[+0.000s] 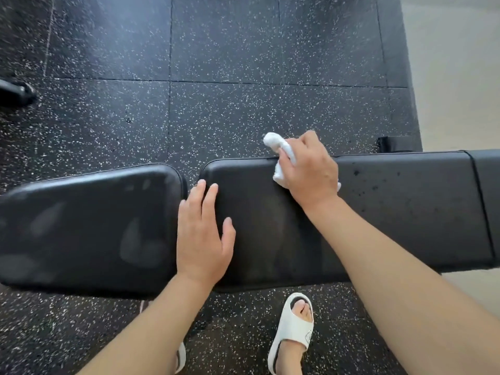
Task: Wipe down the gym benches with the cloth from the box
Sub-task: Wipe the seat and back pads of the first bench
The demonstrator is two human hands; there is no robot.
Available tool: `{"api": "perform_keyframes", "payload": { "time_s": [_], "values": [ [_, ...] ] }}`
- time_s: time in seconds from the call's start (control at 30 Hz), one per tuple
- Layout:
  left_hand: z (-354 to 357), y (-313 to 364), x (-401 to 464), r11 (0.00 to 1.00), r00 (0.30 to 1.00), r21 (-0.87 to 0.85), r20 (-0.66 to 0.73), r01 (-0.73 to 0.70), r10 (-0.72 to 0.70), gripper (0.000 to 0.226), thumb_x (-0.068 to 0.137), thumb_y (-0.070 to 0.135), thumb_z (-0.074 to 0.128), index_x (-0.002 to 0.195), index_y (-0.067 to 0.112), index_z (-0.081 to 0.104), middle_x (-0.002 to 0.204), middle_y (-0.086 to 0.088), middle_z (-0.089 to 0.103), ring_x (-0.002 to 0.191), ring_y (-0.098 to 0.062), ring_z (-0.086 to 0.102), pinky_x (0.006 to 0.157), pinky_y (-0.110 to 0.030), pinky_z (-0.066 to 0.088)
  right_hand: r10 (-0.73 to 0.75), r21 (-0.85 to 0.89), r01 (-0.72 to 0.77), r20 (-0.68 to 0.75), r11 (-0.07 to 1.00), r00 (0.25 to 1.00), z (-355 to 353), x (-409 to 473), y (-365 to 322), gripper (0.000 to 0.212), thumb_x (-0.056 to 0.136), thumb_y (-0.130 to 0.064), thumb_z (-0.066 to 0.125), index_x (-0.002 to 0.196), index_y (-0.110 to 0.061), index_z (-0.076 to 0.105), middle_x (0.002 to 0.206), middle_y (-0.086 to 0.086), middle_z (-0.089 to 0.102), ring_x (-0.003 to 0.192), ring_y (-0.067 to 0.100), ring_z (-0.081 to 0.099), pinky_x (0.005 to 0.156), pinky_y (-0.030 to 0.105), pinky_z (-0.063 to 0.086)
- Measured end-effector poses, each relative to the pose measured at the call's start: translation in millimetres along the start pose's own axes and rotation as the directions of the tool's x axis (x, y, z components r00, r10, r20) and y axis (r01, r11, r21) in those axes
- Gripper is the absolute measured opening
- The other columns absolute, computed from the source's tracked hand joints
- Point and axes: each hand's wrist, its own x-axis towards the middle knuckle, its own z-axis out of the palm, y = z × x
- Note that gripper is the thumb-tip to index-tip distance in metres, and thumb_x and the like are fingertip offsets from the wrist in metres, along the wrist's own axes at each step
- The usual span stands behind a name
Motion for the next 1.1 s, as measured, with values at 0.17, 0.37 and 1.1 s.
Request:
{"api": "perform_keyframes", "payload": {
  "time_s": [0.17,0.37,1.1],
  "values": [
    [12.0,-4.9,-2.5,1.0,0.997,0.005,-0.073,-0.014,0.015,0.06,0.097,0.025,0.046,0.154,0.006,0.044,0.164,-0.015,0.038,0.145,-0.038,0.041,0.12,-0.059,0.031,-0.002,0.089,0.009,-0.075,0.996,0.997,9.9,-11.2,-23.3,0.022,0.098,-0.031,0.059,0.094,-0.013,0.07,0.1,0.006,0.06,0.087,0.027,0.059,0.057,0.038,0.047],
    [10.2,-3.2,-0.7,1.0,1.0,0.007,-0.027,0.002,-0.002,0.063,0.095,0.026,0.047,0.153,0.002,0.044,0.163,-0.021,0.037,0.142,-0.043,0.042,0.119,-0.061,0.032,-0.092,0.249,0.112,-0.091,0.962,0.992,28.6,-40.3,-92.1,0.017,0.093,-0.031,0.066,0.094,-0.015,0.07,0.097,0.004,0.061,0.079,0.024,0.06,0.054,0.036,0.042],
    [16.3,-7.3,-1.5,0.998,0.999,0.062,-0.034,0.02,-0.018,0.065,0.094,0.029,0.043,0.155,0.007,0.04,0.165,-0.016,0.034,0.143,-0.04,0.04,0.12,-0.062,0.032,-0.2,0.256,0.216,-0.086,0.942,0.976,29.0,-5.5,-93.4,0.019,0.09,-0.025,0.07,0.079,-0.01,0.066,0.088,0.007,0.062,0.074,0.026,0.058,0.055,0.037,0.04]
  ]
}}
